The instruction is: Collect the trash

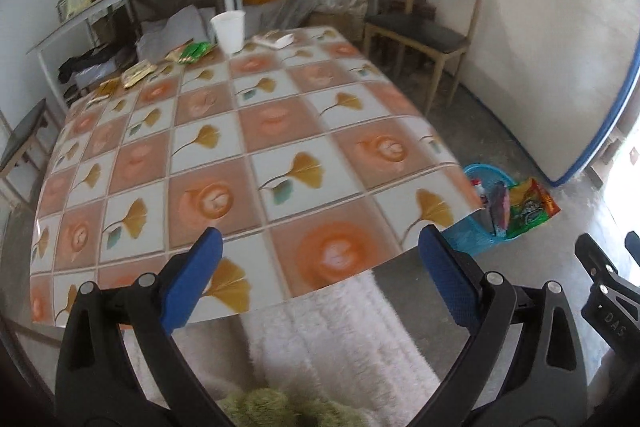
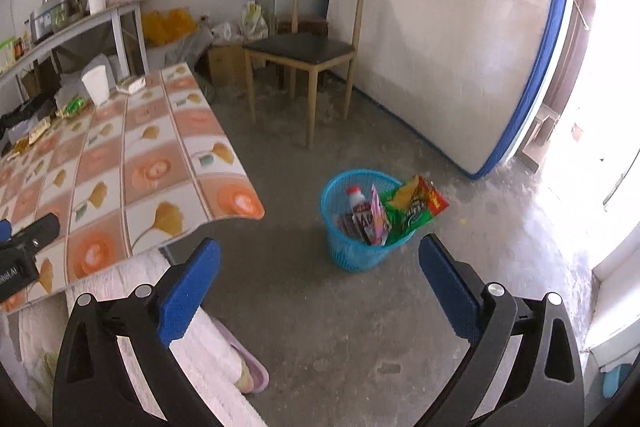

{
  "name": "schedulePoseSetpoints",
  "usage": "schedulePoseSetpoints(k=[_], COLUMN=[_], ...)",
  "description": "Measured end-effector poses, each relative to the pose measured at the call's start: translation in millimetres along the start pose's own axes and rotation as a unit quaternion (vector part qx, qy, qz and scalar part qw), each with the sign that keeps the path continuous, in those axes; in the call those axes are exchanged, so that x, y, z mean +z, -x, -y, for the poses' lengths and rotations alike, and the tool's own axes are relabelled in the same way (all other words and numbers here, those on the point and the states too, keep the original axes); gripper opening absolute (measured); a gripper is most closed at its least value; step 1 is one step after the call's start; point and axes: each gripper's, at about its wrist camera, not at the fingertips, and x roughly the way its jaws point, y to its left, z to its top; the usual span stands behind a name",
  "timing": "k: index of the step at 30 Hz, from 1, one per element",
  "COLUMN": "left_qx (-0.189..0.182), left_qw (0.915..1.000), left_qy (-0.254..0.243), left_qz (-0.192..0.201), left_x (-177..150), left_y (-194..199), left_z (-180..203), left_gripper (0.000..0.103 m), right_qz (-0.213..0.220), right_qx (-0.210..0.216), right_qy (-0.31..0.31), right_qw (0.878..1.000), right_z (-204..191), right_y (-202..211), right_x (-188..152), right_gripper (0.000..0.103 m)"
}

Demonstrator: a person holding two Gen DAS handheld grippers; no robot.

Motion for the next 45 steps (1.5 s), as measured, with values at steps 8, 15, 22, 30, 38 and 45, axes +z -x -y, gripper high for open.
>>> schedulePoseSetpoints(k=[8,15,22,30,38,45], left_qx=[0.018,0.027,0.028,0.029,0.03,0.032], left_qw=[0.9995,0.9994,0.9994,0.9994,0.9993,0.9991], left_qy=[0.024,0.021,0.019,0.019,0.021,0.026], left_qz=[-0.003,0.004,0.006,0.006,0.007,0.008], left_x=[1.0,3.9,5.9,6.3,6.1,5.7], left_y=[-1.0,1.6,2.7,2.9,2.8,3.1], left_z=[-14.4,-12.6,-10.9,-10.3,-11.6,-15.7], left_gripper=[0.095,0.095,0.095,0.095,0.095,0.095], right_qz=[-0.008,-0.009,-0.007,-0.004,0.003,0.008], right_qx=[0.001,0.001,0.003,0.007,0.013,0.015], right_qy=[0.014,0.017,0.018,0.021,0.029,0.031], right_qw=[1.0,1.0,1.0,1.0,0.999,0.999], right_z=[-8.6,-8.6,-8.5,-5.3,-9.2,-9.9], right_y=[-8.2,-10.1,-10.1,-13.0,-9.2,-7.1], right_x=[1.5,2.6,3.1,5.4,8.0,10.8], right_gripper=[0.097,0.097,0.097,0.097,0.097,0.097])
